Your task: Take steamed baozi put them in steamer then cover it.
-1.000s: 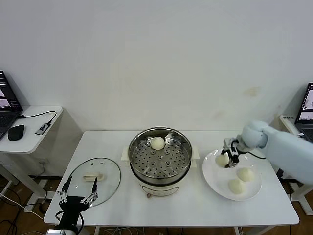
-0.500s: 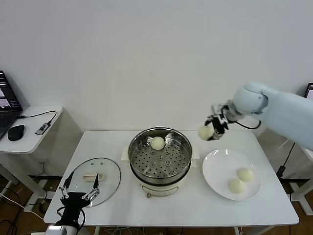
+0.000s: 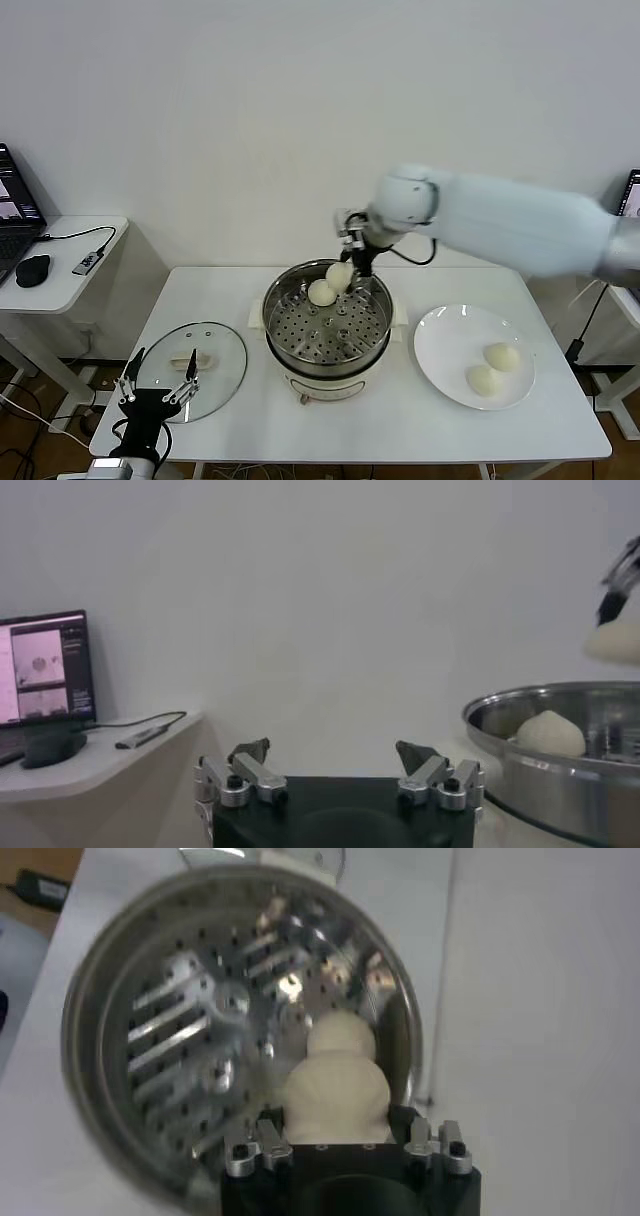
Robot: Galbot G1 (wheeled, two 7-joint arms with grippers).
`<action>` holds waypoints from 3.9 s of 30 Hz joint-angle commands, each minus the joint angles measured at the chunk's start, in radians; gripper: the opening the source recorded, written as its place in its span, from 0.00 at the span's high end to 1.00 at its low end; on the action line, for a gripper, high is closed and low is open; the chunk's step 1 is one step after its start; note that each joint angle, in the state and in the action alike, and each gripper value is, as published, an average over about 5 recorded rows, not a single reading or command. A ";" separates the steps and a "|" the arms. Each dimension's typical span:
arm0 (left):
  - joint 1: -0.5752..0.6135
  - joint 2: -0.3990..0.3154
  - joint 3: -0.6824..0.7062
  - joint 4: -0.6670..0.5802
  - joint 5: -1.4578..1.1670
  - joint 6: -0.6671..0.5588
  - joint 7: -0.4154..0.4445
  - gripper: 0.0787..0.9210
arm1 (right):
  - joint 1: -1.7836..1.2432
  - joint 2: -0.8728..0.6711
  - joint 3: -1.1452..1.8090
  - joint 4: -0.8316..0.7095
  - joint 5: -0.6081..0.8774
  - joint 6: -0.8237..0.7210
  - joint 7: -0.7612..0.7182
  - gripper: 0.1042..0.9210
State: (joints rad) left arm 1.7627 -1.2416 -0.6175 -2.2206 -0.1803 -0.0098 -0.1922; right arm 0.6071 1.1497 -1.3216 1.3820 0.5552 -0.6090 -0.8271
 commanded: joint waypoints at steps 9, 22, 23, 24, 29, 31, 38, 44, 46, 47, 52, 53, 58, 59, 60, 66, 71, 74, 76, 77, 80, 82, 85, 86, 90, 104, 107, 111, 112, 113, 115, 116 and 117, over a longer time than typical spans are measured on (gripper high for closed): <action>-0.008 -0.002 0.004 0.003 -0.003 -0.003 0.000 0.12 | -0.137 0.231 -0.009 -0.157 0.054 -0.112 0.081 0.35; -0.008 -0.004 0.007 0.001 -0.002 -0.003 0.000 0.12 | -0.156 0.230 0.007 -0.177 0.051 -0.113 0.078 0.35; -0.008 -0.005 0.008 0.001 -0.002 -0.003 0.000 0.12 | -0.154 0.226 0.008 -0.173 0.049 -0.114 0.074 0.35; -0.007 -0.005 0.008 0.001 -0.002 -0.003 0.000 0.12 | -0.151 0.220 0.008 -0.168 0.047 -0.115 0.068 0.34; 0.001 -0.003 0.001 -0.005 -0.002 -0.003 0.000 0.12 | -0.075 0.152 0.018 -0.098 0.024 -0.116 -0.008 0.21; 0.005 -0.002 -0.001 -0.008 -0.002 -0.001 0.001 0.12 | -0.020 0.101 0.025 -0.049 0.013 -0.109 -0.056 0.16; 0.009 -0.002 0.005 -0.016 0.000 0.005 0.003 0.12 | 0.174 -0.162 -0.022 0.110 -0.094 0.017 -0.273 0.12; 0.014 0.004 0.012 -0.016 0.005 0.005 0.004 0.12 | 0.185 -0.429 -0.041 0.240 -0.210 0.114 -0.357 0.12; 0.018 0.006 0.015 -0.016 0.009 0.005 0.005 0.12 | 0.158 -0.527 -0.029 0.269 -0.264 0.150 -0.383 0.12; 0.020 0.006 0.015 -0.016 0.011 0.005 0.005 0.12 | 0.144 -0.567 -0.023 0.279 -0.290 0.167 -0.394 0.12; 0.026 0.004 0.017 -0.018 0.023 0.005 0.005 0.12 | 0.040 -0.729 0.032 0.304 -0.424 0.261 -0.434 0.12; 0.026 0.003 0.017 -0.018 0.025 0.006 0.006 0.12 | 0.004 -0.750 0.057 0.303 -0.450 0.280 -0.443 0.12; 0.031 -0.006 0.019 -0.018 0.035 0.005 0.005 0.12 | -0.283 -0.850 0.300 0.285 -0.585 0.354 -0.471 0.12; 0.032 -0.008 0.019 -0.018 0.037 0.005 0.005 0.12 | -0.361 -0.865 0.362 0.283 -0.604 0.363 -0.468 0.12; 0.034 -0.009 0.019 -0.018 0.039 0.005 0.005 0.12 | -0.443 -0.876 0.429 0.280 -0.624 0.373 -0.464 0.12; 0.039 -0.017 0.020 -0.010 0.048 0.000 0.003 0.12 | -0.838 -0.871 0.780 0.241 -0.753 0.456 -0.450 0.12; 0.044 -0.023 0.018 -0.008 0.051 -0.003 0.002 0.12 | -0.995 -0.811 0.901 0.194 -0.816 0.497 -0.406 0.12; 0.048 -0.027 0.018 -0.008 0.054 -0.003 0.002 0.12 | -1.042 -0.776 0.926 0.171 -0.846 0.502 -0.369 0.12; 0.050 -0.030 0.019 -0.007 0.056 -0.004 0.002 0.12 | -1.062 -0.754 0.934 0.154 -0.863 0.502 -0.343 0.12; 0.050 -0.031 0.019 -0.007 0.057 -0.004 0.002 0.12 | -1.068 -0.744 0.936 0.143 -0.872 0.502 -0.333 0.12; 0.052 -0.033 0.018 -0.006 0.057 -0.005 0.002 0.12 | -1.079 -0.713 0.938 0.112 -0.895 0.501 -0.310 0.12; 0.054 -0.033 0.016 -0.007 0.057 -0.005 0.002 0.12 | -1.080 -0.694 0.936 0.096 -0.903 0.498 -0.300 0.12; 0.056 -0.032 0.014 -0.008 0.058 -0.005 0.002 0.12 | -1.081 -0.671 0.931 0.077 -0.909 0.492 -0.284 0.12; 0.057 -0.032 0.014 -0.009 0.058 -0.005 0.002 0.12 | -1.081 -0.663 0.930 0.071 -0.910 0.490 -0.279 0.12; 0.057 -0.033 0.013 -0.010 0.058 -0.005 0.002 0.12 | -1.079 -0.635 0.927 0.050 -0.915 0.480 -0.260 0.12; 0.054 -0.029 0.015 -0.013 0.061 -0.003 0.002 0.12 | -1.021 -0.604 0.884 0.034 -0.871 0.430 -0.251 0.19; 0.053 -0.031 0.017 -0.015 0.062 -0.003 0.002 0.12 | -0.998 -0.609 0.871 0.034 -0.865 0.427 -0.260 0.24; 0.053 -0.033 0.020 -0.017 0.063 -0.003 0.002 0.12 | -0.955 -0.621 0.850 0.038 -0.840 0.427 -0.279 0.30; 0.053 -0.033 0.020 -0.018 0.063 -0.003 0.002 0.12 | -0.944 -0.624 0.845 0.039 -0.833 0.426 -0.283 0.31; 0.053 -0.033 0.021 -0.019 0.063 -0.003 0.002 0.12 | -0.931 -0.627 0.838 0.042 -0.825 0.426 -0.287 0.32; 0.053 -0.033 0.021 -0.019 0.063 -0.003 0.002 0.12 | -0.901 -0.632 0.824 0.049 -0.809 0.424 -0.295 0.35; 0.052 -0.033 0.020 -0.020 0.063 -0.003 0.002 0.12 | -0.881 -0.637 0.813 0.054 -0.798 0.423 -0.300 0.35; 0.052 -0.032 0.020 -0.020 0.063 -0.003 0.002 0.12 | -0.857 -0.642 0.800 0.060 -0.783 0.420 -0.306 0.36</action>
State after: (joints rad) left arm 1.8152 -1.2755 -0.5966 -2.2403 -0.1177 -0.0127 -0.1902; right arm -0.3505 0.5163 -0.4762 1.4342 -0.2787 -0.1816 -1.1130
